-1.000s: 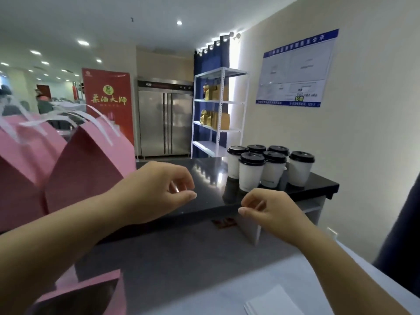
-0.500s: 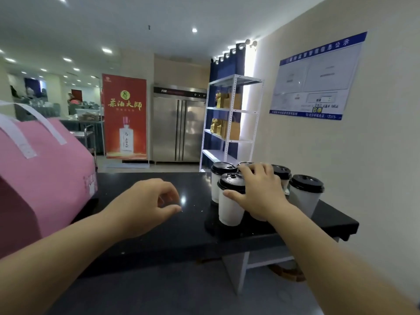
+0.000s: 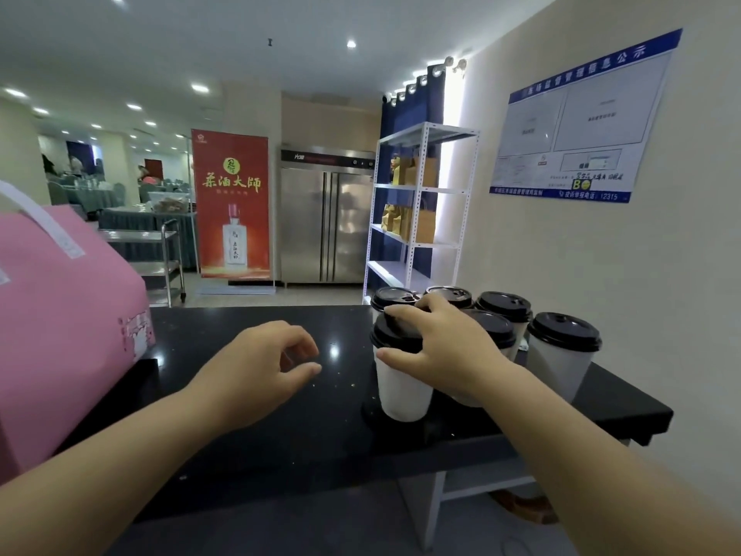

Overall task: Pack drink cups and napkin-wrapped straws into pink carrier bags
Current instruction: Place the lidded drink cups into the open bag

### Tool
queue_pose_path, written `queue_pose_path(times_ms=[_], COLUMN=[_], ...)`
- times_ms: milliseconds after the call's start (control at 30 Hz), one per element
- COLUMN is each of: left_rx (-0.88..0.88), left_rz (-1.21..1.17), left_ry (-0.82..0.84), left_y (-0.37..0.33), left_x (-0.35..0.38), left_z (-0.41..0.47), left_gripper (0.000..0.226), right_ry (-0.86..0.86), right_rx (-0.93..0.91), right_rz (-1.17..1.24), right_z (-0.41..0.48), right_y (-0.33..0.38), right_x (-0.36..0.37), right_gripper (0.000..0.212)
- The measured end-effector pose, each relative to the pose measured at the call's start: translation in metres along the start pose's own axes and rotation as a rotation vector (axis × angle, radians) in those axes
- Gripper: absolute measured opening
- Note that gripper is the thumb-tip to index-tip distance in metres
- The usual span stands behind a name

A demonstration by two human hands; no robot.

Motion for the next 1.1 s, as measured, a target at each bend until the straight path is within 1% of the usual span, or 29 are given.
queue_pose_path(times_ms=[133, 233, 300, 400, 500, 567, 600, 700, 733, 900, 1000, 1100], left_rx=[0.011, 0.036, 0.037, 0.025, 0.009, -0.009, -0.011, 0.026, 0.027, 0.03, 0.022, 0.001], left_rz=[0.004, 0.009, 0.009, 0.0, -0.095, -0.144, -0.16, -0.188, -0.2, -0.245, -0.265, -0.26], left_ry=[-0.034, -0.053, -0.046, 0.013, 0.104, 0.143, 0.138, 0.018, -0.015, -0.138, -0.222, -0.267], left_y=[-0.007, -0.016, -0.022, -0.031, -0.036, -0.035, -0.033, -0.03, -0.029, -0.022, -0.019, -0.019], left_x=[0.01, 0.022, 0.032, 0.05, 0.07, 0.083, 0.089, 0.098, 0.097, 0.078, 0.056, 0.034], left_z=[0.028, 0.057, 0.078, 0.108, 0.128, 0.136, 0.139, 0.142, 0.141, 0.121, 0.094, 0.057], left_gripper=[0.02, 0.035, 0.048, 0.068, 0.078, 0.076, 0.07, 0.041, 0.037, 0.039, 0.041, 0.042], right_ry=[-0.107, -0.139, -0.153, -0.163, -0.169, -0.172, -0.173, -0.17, -0.165, -0.16, -0.153, -0.149], right_rx=[-0.076, -0.07, -0.073, -0.08, -0.085, -0.088, -0.091, -0.107, -0.109, -0.107, -0.099, -0.089], right_rz=[0.13, 0.241, 0.254, 0.287, 0.345, 0.359, 0.357, 0.344, 0.34, 0.382, 0.437, 0.478], right_z=[-0.006, -0.007, -0.007, -0.009, -0.012, -0.012, -0.012, -0.012, -0.013, -0.021, -0.032, -0.048], right_y=[-0.002, -0.009, -0.015, -0.022, -0.027, -0.031, -0.033, -0.034, -0.034, -0.03, -0.022, -0.011], right_x=[-0.022, -0.037, -0.044, -0.049, -0.051, -0.05, -0.049, -0.043, -0.041, -0.033, -0.028, -0.022], right_gripper=[0.062, 0.06, 0.059, 0.055, 0.049, 0.049, 0.052, 0.061, 0.063, 0.062, 0.062, 0.063])
Point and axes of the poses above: each hand's wrist, its own z-axis towards the middle knuckle, its own x-axis out of the palm, y = z × x, the point moved 3 cm from there along z, towards the middle knuckle, and after that the axes turned 3 degrees about z, right-handed, at the moved point
